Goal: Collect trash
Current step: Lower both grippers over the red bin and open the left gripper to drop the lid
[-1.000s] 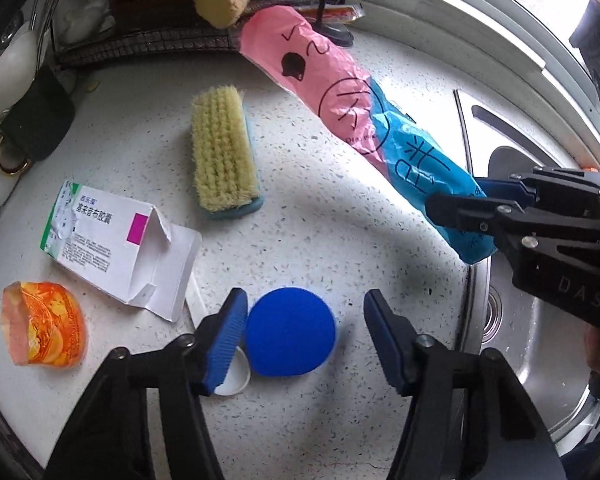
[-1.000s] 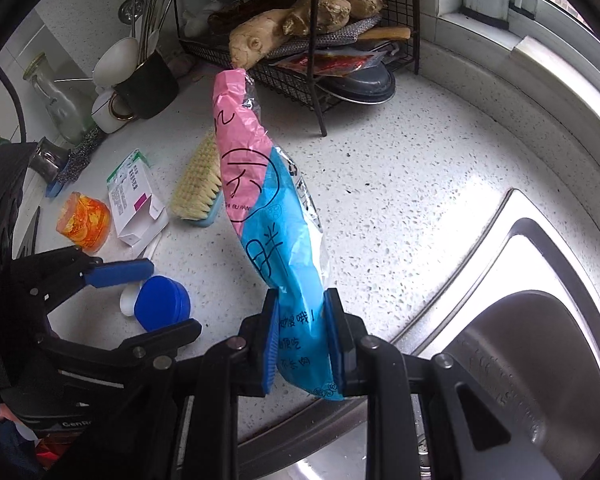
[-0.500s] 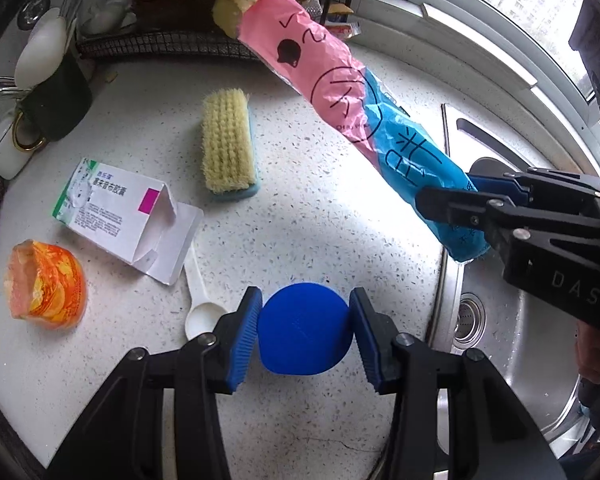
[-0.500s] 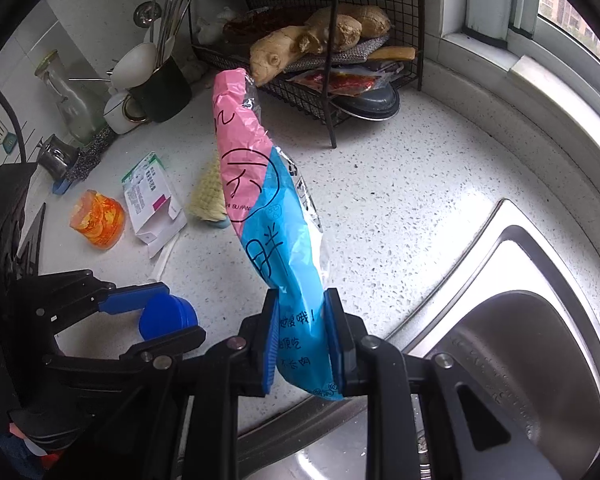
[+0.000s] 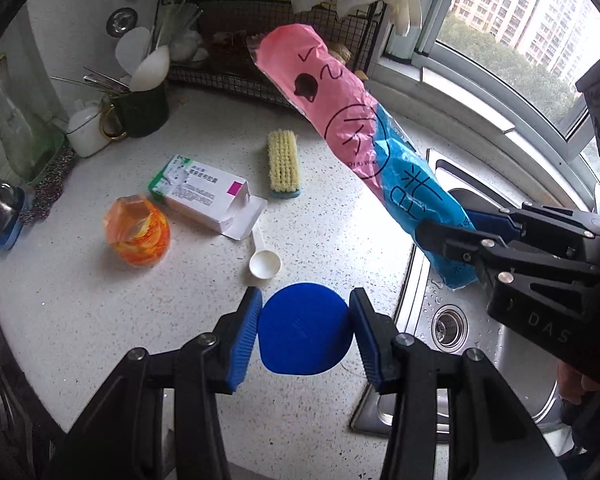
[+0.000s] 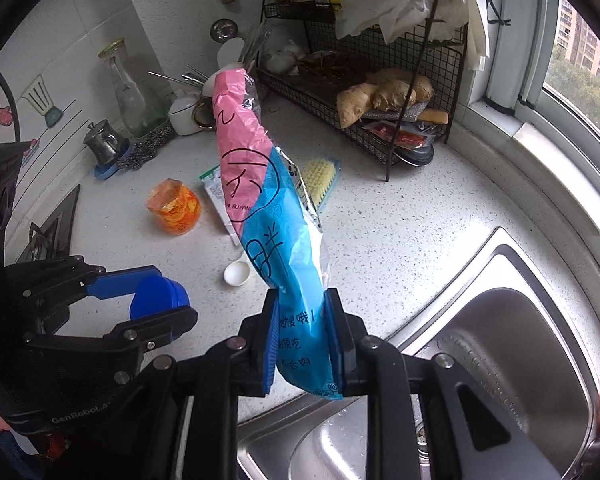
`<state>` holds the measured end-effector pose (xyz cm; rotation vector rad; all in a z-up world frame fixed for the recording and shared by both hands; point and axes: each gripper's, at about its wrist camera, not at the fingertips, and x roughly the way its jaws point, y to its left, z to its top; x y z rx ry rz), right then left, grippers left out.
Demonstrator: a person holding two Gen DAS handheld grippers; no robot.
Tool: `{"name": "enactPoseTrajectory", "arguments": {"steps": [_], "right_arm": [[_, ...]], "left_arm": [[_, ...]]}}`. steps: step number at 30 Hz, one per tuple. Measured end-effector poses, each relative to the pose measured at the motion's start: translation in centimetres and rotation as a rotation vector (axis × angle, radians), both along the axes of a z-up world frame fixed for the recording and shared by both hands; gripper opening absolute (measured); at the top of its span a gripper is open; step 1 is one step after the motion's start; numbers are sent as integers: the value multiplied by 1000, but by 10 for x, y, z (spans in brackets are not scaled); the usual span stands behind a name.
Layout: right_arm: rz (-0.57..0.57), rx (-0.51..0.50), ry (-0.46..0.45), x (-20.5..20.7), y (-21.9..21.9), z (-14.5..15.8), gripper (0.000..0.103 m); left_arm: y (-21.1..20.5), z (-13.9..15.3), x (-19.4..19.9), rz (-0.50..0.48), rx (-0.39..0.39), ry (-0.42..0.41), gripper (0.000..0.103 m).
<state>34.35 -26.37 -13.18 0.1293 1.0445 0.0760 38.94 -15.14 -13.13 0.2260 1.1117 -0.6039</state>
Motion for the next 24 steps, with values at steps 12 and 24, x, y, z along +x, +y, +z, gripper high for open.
{"name": "enactPoseTrajectory", "arguments": {"steps": [12,24], "right_arm": [[96,-27,-72,-63,72,33,20],[250,-15,-29,-139,168,23,20]], "left_arm": [[81,36,-65,99,-27,-63,43],[192,25,-168,261,-22,-49,43]]}}
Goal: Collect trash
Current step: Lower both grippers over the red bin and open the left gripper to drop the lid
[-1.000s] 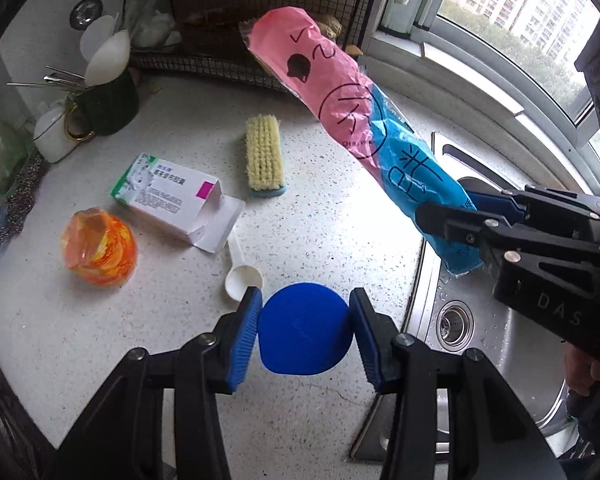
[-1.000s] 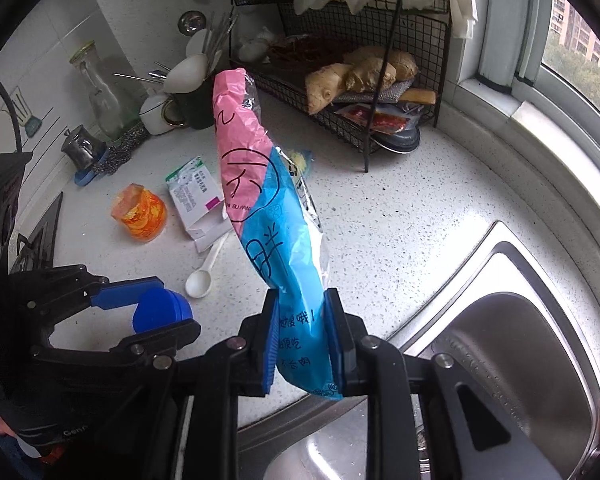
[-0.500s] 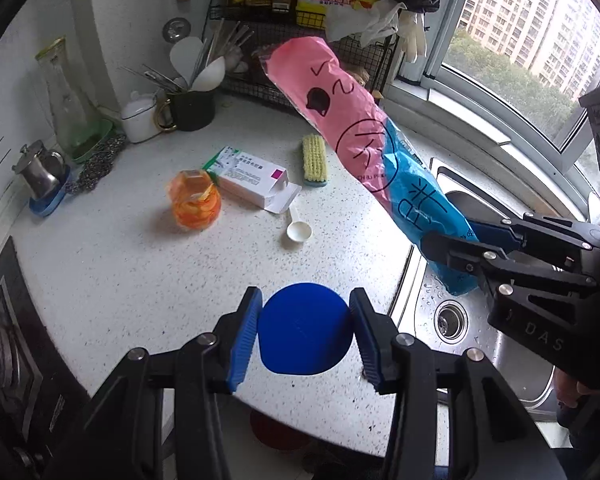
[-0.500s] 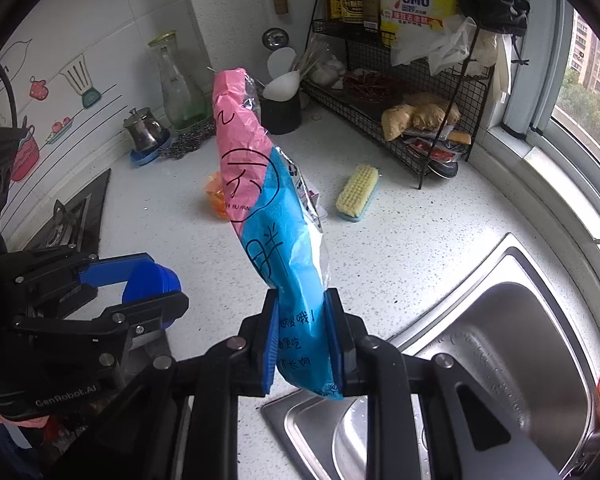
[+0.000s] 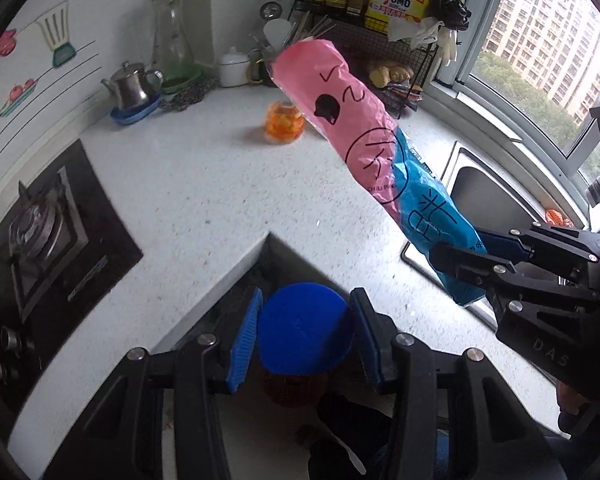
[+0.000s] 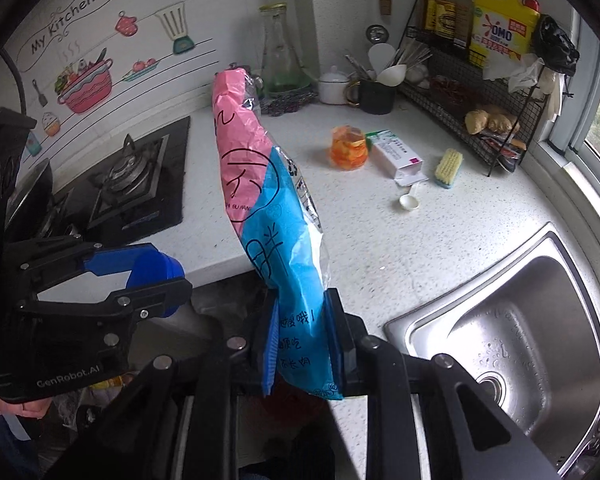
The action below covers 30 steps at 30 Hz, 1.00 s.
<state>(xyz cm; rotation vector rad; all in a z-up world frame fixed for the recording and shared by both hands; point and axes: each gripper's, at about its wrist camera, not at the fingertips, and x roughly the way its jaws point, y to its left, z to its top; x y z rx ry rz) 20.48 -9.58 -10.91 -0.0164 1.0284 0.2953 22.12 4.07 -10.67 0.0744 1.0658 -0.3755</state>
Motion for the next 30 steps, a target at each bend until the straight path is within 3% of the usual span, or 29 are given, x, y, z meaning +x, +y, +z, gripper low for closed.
{"name": "enactPoseTrajectory", "arguments": {"steps": [6,12,18,30], "right_arm": [[66,-6,38,-41,43,-23,20],[93,-28,117,-63,68,-77,20],[71,-66,171,-68,77,-142,20],[-18,-113,248,-57,62,-269,20]], "left_arm": [[42,-35,-48,61,11,53,43],[64,-91,-82,106,-10,143,43],[72,-171,-92,125,-6,225,43],[60,-340,-71,107,-14,339,43]]}}
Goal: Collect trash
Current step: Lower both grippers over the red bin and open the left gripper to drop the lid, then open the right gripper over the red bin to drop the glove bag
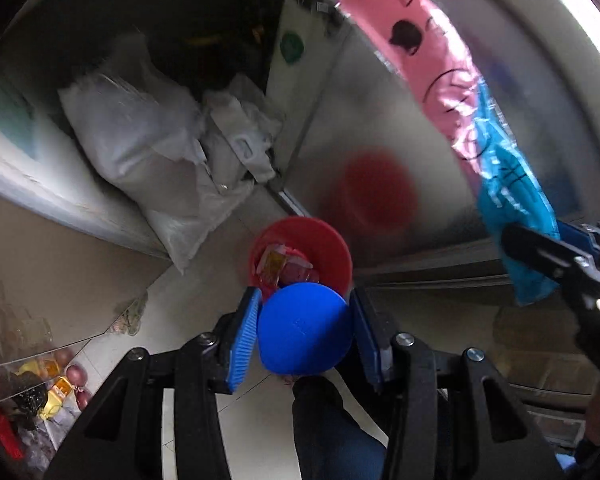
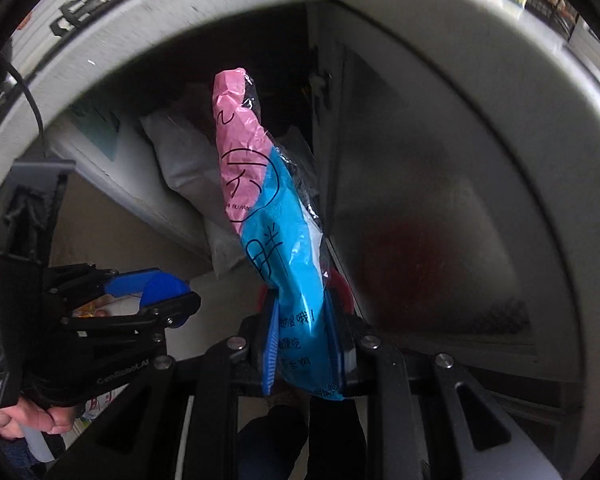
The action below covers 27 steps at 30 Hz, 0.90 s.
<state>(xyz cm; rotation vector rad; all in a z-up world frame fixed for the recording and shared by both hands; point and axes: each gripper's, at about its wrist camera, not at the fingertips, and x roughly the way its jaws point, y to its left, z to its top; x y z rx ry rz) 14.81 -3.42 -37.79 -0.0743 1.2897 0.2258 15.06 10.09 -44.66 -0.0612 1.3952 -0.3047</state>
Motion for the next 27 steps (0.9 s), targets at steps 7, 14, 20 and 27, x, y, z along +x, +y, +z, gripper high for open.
{"name": "enactPoseTrajectory", "arguments": {"steps": [7,14,20,27], "right_arm": [[-47,-17,6,11,-13,-34,20],[-60,-22,27,1,-11,-43,20],[-55,-7,37,-2,-13,-43,20],[-4,-3,39,-4,-6,-45,20]], "left_arm": [[-21,-47,5,-57,-16,47,43],[-28,-46,10,-66,-12,42,58],[-27,-28,8,-77,-22,28,58],[-2,-10,-1,12,-37,-21,79]]}}
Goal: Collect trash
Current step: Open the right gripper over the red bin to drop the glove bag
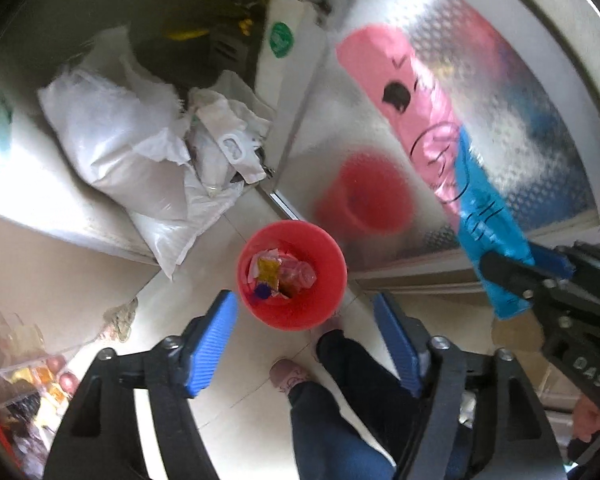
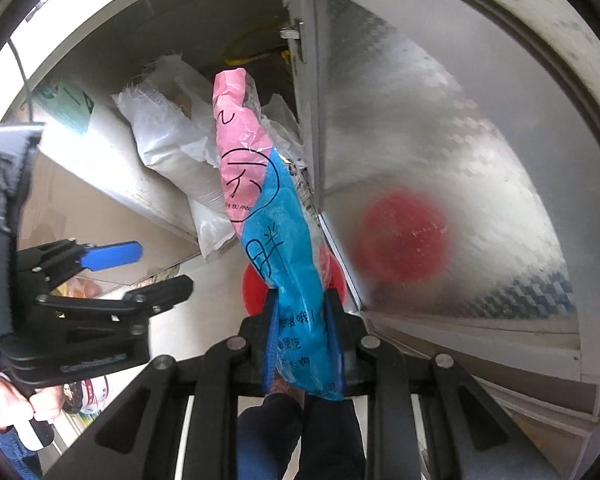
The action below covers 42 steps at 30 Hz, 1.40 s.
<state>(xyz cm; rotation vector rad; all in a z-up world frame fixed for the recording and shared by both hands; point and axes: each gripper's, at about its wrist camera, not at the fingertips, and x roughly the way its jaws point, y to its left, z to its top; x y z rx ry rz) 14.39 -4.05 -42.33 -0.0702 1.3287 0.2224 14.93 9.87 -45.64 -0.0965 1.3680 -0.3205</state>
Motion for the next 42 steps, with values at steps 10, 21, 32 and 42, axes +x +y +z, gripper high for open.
{"name": "enactPoseTrajectory", "arguments": {"steps": [10,21,32,42], "right_arm": [[105,-28,69,4,13,-46,20],[131,-70,173,10,21,-112,20],[196,-130,220,17,23,-142,65],[176,-69,160,13,24,-60,77]], "left_arm": [[22,-26,-10,65,72,-17,103],[33,-84,-13,98,117,59,103],[38,-119,-8,119,126,90,103],[43,-38,-10,115,148,26,103]]}}
